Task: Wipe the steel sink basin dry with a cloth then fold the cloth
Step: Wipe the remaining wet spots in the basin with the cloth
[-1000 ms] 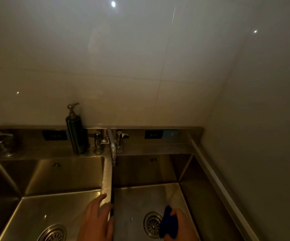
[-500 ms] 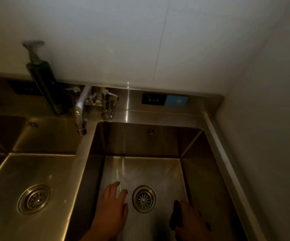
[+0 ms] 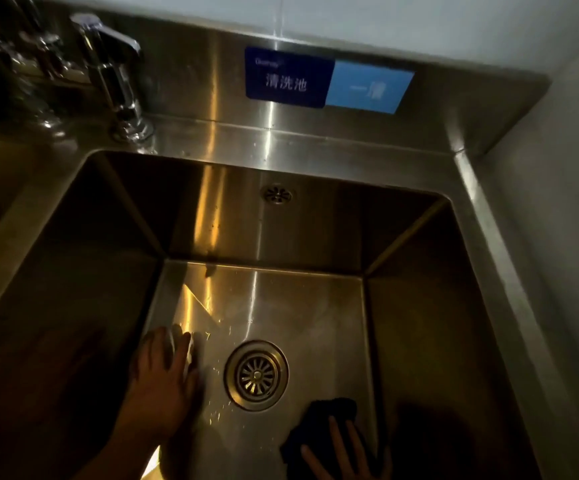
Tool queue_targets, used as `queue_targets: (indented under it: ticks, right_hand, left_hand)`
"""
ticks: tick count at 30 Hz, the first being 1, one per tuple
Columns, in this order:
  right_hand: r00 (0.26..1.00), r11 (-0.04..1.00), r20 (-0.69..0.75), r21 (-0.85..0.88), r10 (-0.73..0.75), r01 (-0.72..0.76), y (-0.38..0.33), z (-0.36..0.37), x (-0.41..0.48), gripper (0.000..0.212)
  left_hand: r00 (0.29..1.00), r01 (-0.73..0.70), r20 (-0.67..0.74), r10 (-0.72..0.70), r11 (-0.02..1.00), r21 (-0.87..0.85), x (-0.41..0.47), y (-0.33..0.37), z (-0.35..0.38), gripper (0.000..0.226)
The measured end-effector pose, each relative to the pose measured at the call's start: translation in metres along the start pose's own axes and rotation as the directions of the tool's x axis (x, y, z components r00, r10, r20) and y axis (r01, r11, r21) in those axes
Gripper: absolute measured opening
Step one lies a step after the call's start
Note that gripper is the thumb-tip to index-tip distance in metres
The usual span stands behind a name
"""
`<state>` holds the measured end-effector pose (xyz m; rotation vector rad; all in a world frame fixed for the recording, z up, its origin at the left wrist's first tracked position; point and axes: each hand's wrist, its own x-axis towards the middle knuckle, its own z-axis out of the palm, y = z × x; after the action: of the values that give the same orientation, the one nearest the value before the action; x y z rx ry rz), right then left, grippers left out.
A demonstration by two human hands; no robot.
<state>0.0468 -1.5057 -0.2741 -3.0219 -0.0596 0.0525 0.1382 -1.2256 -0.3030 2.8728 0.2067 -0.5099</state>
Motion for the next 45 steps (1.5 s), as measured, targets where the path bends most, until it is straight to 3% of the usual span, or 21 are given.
queue_targets:
  ticks: [2,4,5,7,8,12,13,18,22,25,27,29,32,38,41,45]
  right_hand:
    - [0.986,0.993,0.147,-0.072,-0.085,0.096,0.021,0.028,-0.006,0.05]
    - [0.948,0.976,0.271,-0.091,-0.168,0.199,0.034,0.045,0.005,0.052]
    - [0.923,0.95,0.303,-0.128,-0.237,0.286,0.038,0.048,0.02,0.063]
    - [0.907,0.95,0.344,-0.105,-0.244,0.295,0.043,0.054,0.043,0.094]
    - [0.921,0.953,0.299,-0.096,-0.248,0.288,0.045,0.06,0.059,0.098]
    - [0.973,0.991,0.226,-0.116,-0.043,0.071,0.045,0.059,0.146,0.085]
    - [0.965,0.993,0.261,-0.115,0.007,0.024,0.045,0.059,0.171,0.084]
    - [0.964,0.977,0.249,-0.209,0.094,-0.041,0.045,0.066,0.237,0.083]
    - [0.943,0.971,0.33,-0.235,0.048,0.033,0.046,0.062,0.203,0.086]
    - [0.883,0.965,0.462,-0.182,-0.086,0.189,0.052,0.048,0.132,0.091]
    - [0.891,0.917,0.397,-0.225,-0.223,0.33,0.049,0.041,0.069,0.093]
    - [0.897,0.886,0.316,-0.247,-0.309,0.392,0.043,0.039,0.012,0.07]
    - [0.917,0.91,0.273,-0.215,-0.292,0.354,0.036,0.035,-0.019,0.06]
    - [0.943,0.924,0.196,-0.223,-0.27,0.311,0.036,0.042,0.009,0.058]
    - [0.961,0.986,0.265,-0.123,-0.08,0.116,0.044,0.05,0.06,0.081]
    - [0.962,0.992,0.253,-0.106,0.099,-0.075,0.054,0.052,0.172,0.084]
  left_hand:
    - [0.999,-0.028,-0.024,0.027,0.999,-0.031,0.011,-0.01,0.018,0.071]
    - [0.996,-0.069,-0.057,0.067,0.997,-0.027,0.018,-0.014,0.03,0.068]
    - [0.994,-0.085,-0.078,0.083,0.996,-0.032,0.023,-0.015,0.034,0.07]
    - [0.99,-0.101,-0.108,0.096,0.994,-0.046,0.031,-0.015,0.04,0.074]
    - [0.988,-0.112,-0.112,0.106,0.993,-0.043,0.034,-0.015,0.041,0.074]
    - [0.982,-0.122,-0.145,0.12,0.992,-0.008,0.036,-0.019,0.047,0.068]
    - [0.981,-0.118,-0.156,0.116,0.993,-0.004,0.036,-0.02,0.049,0.068]
    - [0.975,-0.122,-0.185,0.121,0.992,0.005,0.039,-0.023,0.053,0.066]
    - [0.973,-0.115,-0.2,0.113,0.993,-0.002,0.038,-0.021,0.049,0.068]
    - [0.976,-0.12,-0.183,0.118,0.993,-0.001,0.037,-0.019,0.048,0.069]
    - [0.979,-0.115,-0.165,0.116,0.993,0.015,0.037,-0.021,0.049,0.069]
    - [0.982,-0.109,-0.15,0.113,0.994,0.031,0.038,-0.023,0.051,0.069]
    - [0.985,-0.098,-0.138,0.103,0.994,0.039,0.04,-0.027,0.056,0.068]
    - [0.981,-0.102,-0.162,0.108,0.994,0.042,0.042,-0.03,0.06,0.067]
    - [0.978,-0.122,-0.163,0.13,0.991,0.058,0.042,-0.03,0.06,0.067]
    - [0.978,-0.115,-0.174,0.119,0.993,0.033,0.043,-0.03,0.059,0.066]
